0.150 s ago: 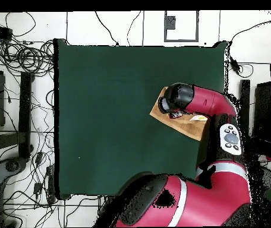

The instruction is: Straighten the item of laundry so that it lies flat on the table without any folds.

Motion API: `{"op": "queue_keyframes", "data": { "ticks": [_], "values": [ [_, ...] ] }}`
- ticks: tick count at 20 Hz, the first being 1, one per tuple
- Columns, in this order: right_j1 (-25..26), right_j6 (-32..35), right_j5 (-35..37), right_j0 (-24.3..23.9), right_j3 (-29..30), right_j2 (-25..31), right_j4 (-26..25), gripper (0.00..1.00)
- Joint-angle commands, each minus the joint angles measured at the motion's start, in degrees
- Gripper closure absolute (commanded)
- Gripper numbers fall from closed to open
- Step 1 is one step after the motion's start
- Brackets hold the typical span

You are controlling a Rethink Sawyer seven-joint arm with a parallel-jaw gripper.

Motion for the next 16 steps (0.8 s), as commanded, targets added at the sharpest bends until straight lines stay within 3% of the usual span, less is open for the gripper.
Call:
{"op": "queue_keyframes", "data": {
  "ticks": [1,10,16],
  "values": [
    [3.18,3.00,-0.04,2.90,4.37,2.73,1.50,1.00],
    [3.10,2.73,0.44,3.41,3.91,1.99,1.09,1.00],
    [-0.56,1.35,-1.22,3.49,7.91,0.27,-0.53,1.00]
  ]
}}
